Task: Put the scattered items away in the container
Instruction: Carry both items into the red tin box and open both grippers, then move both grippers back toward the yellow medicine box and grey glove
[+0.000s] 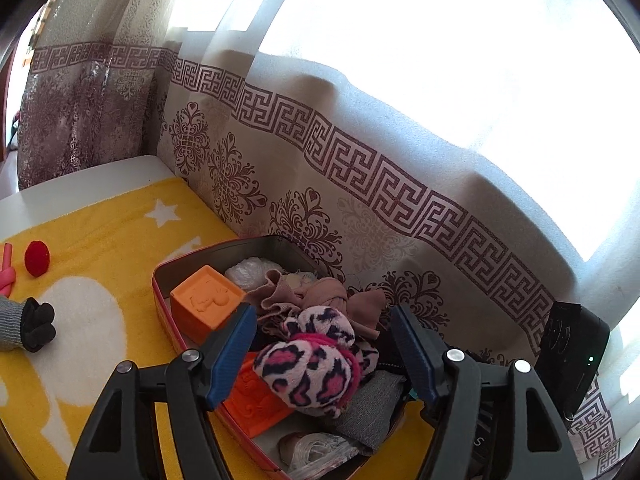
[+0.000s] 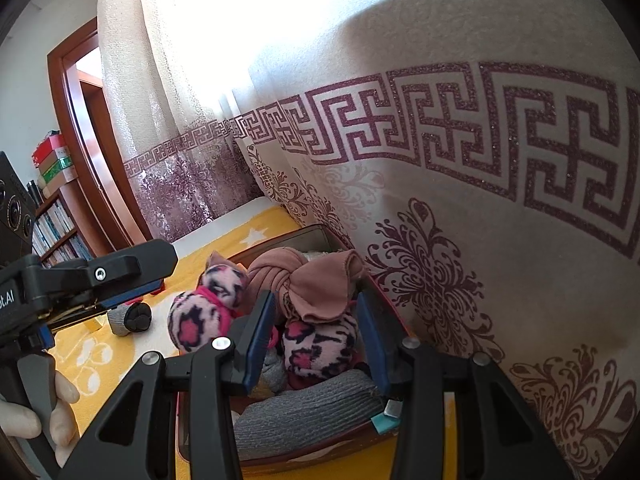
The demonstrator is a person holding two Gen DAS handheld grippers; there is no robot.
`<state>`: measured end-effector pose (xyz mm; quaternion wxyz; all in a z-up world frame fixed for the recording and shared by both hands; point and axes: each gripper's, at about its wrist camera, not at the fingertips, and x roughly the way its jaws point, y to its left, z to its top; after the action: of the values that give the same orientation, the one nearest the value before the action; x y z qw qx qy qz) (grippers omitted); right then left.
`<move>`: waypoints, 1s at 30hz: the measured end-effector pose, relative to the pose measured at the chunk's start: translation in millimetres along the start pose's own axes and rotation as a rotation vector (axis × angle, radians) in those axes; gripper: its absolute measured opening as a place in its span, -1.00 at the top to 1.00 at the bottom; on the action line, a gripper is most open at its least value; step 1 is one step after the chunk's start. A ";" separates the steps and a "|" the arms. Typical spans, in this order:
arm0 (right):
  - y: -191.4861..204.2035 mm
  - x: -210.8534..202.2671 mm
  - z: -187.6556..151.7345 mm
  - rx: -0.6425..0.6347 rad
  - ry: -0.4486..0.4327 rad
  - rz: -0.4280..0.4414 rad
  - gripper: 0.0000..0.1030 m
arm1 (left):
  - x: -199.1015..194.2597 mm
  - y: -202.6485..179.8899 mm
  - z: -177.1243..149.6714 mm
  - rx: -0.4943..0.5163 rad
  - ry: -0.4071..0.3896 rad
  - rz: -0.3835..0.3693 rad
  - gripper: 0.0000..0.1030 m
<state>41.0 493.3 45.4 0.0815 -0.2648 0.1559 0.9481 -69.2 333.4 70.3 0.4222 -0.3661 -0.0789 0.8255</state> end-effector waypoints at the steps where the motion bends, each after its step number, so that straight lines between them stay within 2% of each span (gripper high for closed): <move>1: -0.1 -0.2 -0.2 0.000 0.000 0.001 0.10 | 0.2 0.0 0.6 -0.001 0.001 0.000 -0.38; 10: 6.5 1.0 0.6 -0.005 -0.001 0.012 0.10 | -3.3 11.2 -5.7 -0.022 0.012 0.037 -0.38; 20: 20.7 6.1 -2.9 -0.022 0.017 0.033 0.07 | -16.4 37.7 -11.9 -0.074 -0.008 0.130 -0.38; 24: 27.0 6.5 -4.6 -0.025 0.018 0.041 -0.34 | -23.9 54.6 -14.7 -0.101 -0.015 0.184 -0.38; 30: 50.1 7.0 -4.3 -0.069 0.017 0.063 -0.40 | -45.8 85.6 -20.5 -0.140 -0.034 0.241 -0.38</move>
<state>25.2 445.4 50.9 0.0414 -0.2704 0.1321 0.9527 -93.0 241.2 42.6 0.2920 -0.3874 -0.0987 0.8688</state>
